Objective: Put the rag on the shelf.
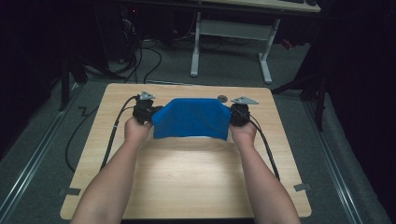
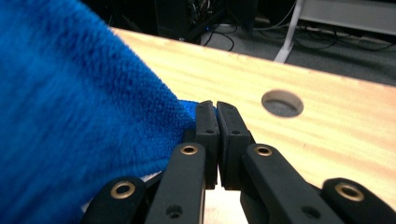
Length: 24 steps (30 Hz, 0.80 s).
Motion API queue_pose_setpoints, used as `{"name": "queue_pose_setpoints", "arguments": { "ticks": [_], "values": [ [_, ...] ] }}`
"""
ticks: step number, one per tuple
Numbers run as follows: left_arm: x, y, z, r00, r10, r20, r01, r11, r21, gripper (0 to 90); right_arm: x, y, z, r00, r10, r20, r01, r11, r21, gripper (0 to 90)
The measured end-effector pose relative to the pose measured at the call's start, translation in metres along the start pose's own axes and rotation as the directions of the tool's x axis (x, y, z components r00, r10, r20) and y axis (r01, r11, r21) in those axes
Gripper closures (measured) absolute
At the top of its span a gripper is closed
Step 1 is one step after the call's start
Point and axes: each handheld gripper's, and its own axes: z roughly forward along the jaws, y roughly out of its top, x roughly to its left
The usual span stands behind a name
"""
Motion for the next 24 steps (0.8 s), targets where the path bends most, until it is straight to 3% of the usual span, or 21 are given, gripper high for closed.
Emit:
{"name": "queue_pose_setpoints", "arguments": {
  "ticks": [8,17,24],
  "values": [
    [-0.011,-0.011,0.02,0.9994,0.002,0.035,-0.004,0.9991,0.042,88.5,0.001,-0.015,-0.004,1.0,-0.001,-0.007,0.001,1.0,0.016,88.8],
    [-0.009,-0.02,0.028,0.9979,-0.042,0.05,0.039,0.9977,0.056,88.4,-0.002,-0.025,-0.008,1.0,0.005,-0.004,-0.005,1.0,0.03,88.9],
    [-0.009,-0.023,0.028,0.9977,-0.052,0.044,0.05,0.997,0.059,84.6,-0.001,-0.029,-0.011,1.0,0.0,-0.003,0.0,1.0,0.022,87.7]
  ]
}}
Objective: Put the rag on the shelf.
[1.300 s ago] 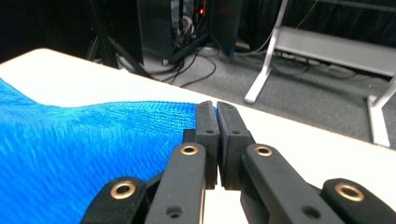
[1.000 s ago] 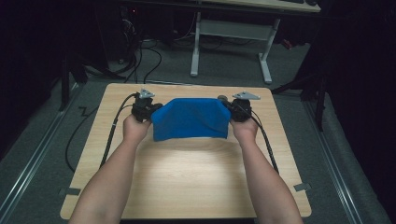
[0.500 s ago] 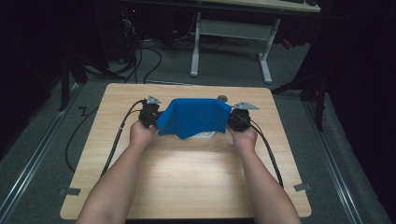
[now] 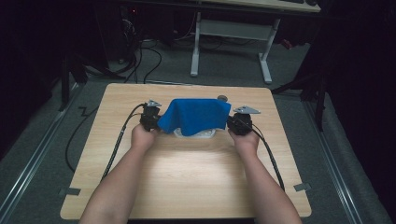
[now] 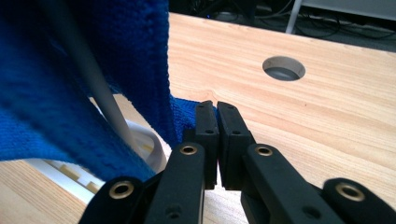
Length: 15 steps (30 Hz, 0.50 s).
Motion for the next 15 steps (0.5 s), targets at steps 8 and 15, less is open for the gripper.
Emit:
{"name": "queue_pose_setpoints", "arguments": {
  "ticks": [8,15],
  "values": [
    [-0.002,0.007,-0.015,0.9985,0.013,-0.054,-0.015,0.9995,-0.029,63.6,-0.008,0.001,-0.009,0.9991,0.041,0.009,-0.041,0.999,-0.024,67.8],
    [-0.004,0.013,-0.029,0.9945,0.029,-0.101,-0.035,0.9977,-0.058,56.3,-0.015,0.006,-0.019,0.9984,0.048,0.03,-0.046,0.997,-0.055,61.7]
  ]
}}
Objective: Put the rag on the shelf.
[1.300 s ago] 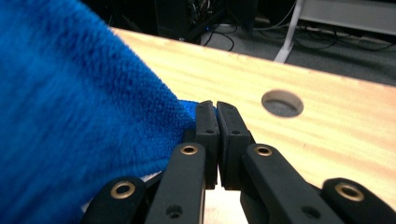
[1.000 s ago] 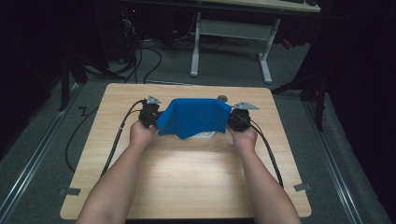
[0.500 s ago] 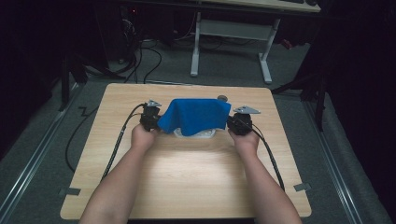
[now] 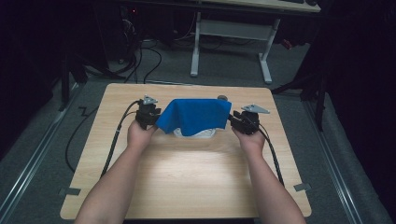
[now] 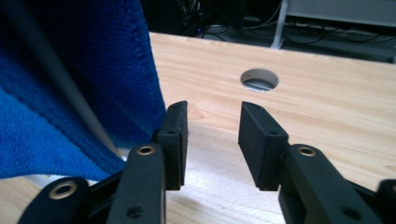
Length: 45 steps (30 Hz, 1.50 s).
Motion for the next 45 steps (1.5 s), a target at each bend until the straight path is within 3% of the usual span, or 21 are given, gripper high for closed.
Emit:
{"name": "queue_pose_setpoints", "arguments": {
  "ticks": [5,6,9,13,28,32,35,41,42,45],
  "values": [
    [0.002,0.004,-0.011,0.9992,0.003,-0.041,-0.004,0.9999,-0.015,52.5,-0.003,0.003,-0.006,0.9999,-0.01,0.011,0.01,1.0,-0.02,57.4],
    [0.004,0.004,-0.017,0.9981,-0.004,-0.061,0.002,0.9991,-0.042,51.8,-0.004,0.004,-0.008,0.9997,-0.02,0.016,0.02,1.0,-0.024,56.8],
    [0.007,0.003,-0.021,0.9976,-0.022,-0.066,0.018,0.9985,-0.052,51.1,-0.004,0.005,-0.01,0.9994,-0.028,0.02,0.028,0.999,-0.029,56.3],
    [0.01,-0.002,-0.028,0.9943,-0.009,-0.106,0.004,0.9991,-0.043,48.0,-0.004,0.006,-0.012,0.9991,-0.04,0.018,0.04,0.999,-0.035,55.4],
    [0.009,-0.023,-0.045,0.9946,-0.011,-0.104,0.007,0.9992,-0.039,47.6,0.002,0.004,-0.022,0.9974,-0.065,0.03,0.066,0.998,-0.024,51.5],
    [0.01,-0.033,-0.051,0.9946,-0.02,-0.102,0.016,0.9991,-0.039,47.9,0.004,0.002,-0.026,0.9967,-0.076,0.027,0.078,0.996,-0.05,50.8],
    [0.01,-0.037,-0.056,0.9945,-0.035,-0.099,0.031,0.9985,-0.045,48.0,0.004,-0.002,-0.029,0.9961,-0.084,0.026,0.085,0.996,-0.039,48.9],
    [0.002,-0.049,-0.07,0.995,-0.021,-0.098,0.016,0.9987,-0.049,48.0,0.008,-0.005,-0.039,0.9949,-0.1,0.016,0.1,0.995,-0.002,42.9],
    [-0.001,-0.053,-0.075,0.9954,-0.01,-0.095,0.005,0.9986,-0.053,47.8,0.011,-0.009,-0.046,0.993,-0.116,0.023,0.117,0.992,-0.041,44.1],
    [-0.004,-0.058,-0.08,0.9961,-0.01,-0.088,0.005,0.9983,-0.057,47.6,0.013,-0.009,-0.054,0.9917,-0.127,0.015,0.128,0.992,-0.021,41.7]
  ]
}}
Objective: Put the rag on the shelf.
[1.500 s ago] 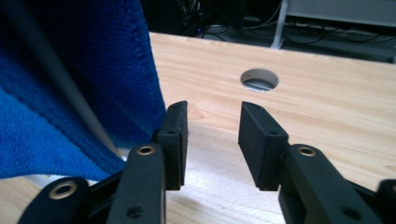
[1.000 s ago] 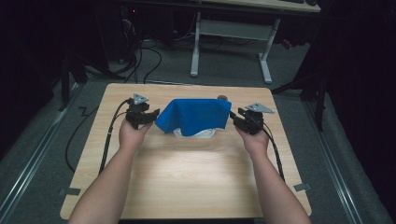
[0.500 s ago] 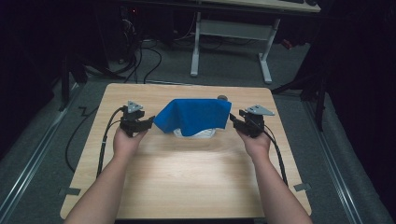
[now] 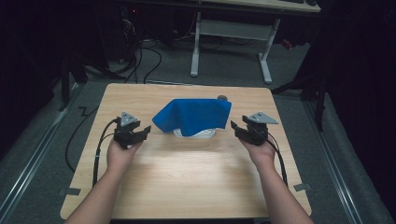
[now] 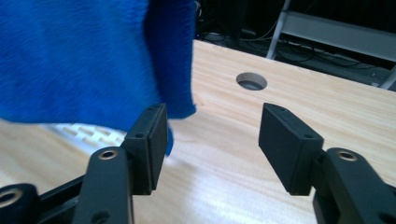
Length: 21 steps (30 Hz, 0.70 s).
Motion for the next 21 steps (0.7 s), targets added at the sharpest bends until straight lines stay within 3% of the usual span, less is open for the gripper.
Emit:
{"name": "queue_pose_setpoints", "arguments": {
  "ticks": [5,6,9,12,14,16,20,21],
  "values": [
    [-0.009,-0.013,-0.016,0.9996,0.009,0.026,-0.009,0.9999,-0.009,47.0,0.008,0.001,-0.014,0.9992,-0.039,-0.003,0.039,0.999,-0.001,39.1],
    [-0.012,-0.017,-0.022,0.9993,0.01,0.035,-0.01,0.9998,-0.016,46.6,0.013,-0.001,-0.024,0.9981,-0.061,-0.01,0.061,0.997,-0.041,40.3],
    [-0.016,-0.022,-0.029,0.9986,0.001,0.052,0.0,0.9997,-0.024,46.5,0.018,-0.004,-0.031,0.9976,-0.068,-0.004,0.068,0.996,-0.052,40.6],
    [-0.025,-0.03,-0.039,0.9973,0.004,0.074,-0.002,0.9995,-0.031,46.0,0.029,-0.012,-0.045,0.9953,-0.097,0.002,0.097,0.995,-0.026,39.5],
    [-0.037,-0.038,-0.046,0.9959,0.029,0.085,-0.028,0.9995,-0.012,45.3,0.036,-0.02,-0.052,0.9936,-0.113,0.007,0.113,0.993,-0.036,39.5],
    [-0.041,-0.041,-0.049,0.995,0.018,0.099,-0.017,0.9998,-0.014,45.1,0.039,-0.024,-0.056,0.993,-0.118,0.006,0.118,0.993,-0.033,39.5],
    [-0.068,-0.056,-0.057,0.9858,0.019,0.167,-0.021,0.9997,0.009,44.4,0.058,-0.048,-0.07,0.9952,-0.096,-0.019,0.096,0.995,0.013,40.1],
    [-0.068,-0.056,-0.057,0.9858,0.019,0.167,-0.021,0.9997,0.009,44.4,0.058,-0.048,-0.07,0.9952,-0.096,-0.019,0.096,0.995,0.013,40.1]
  ]
}}
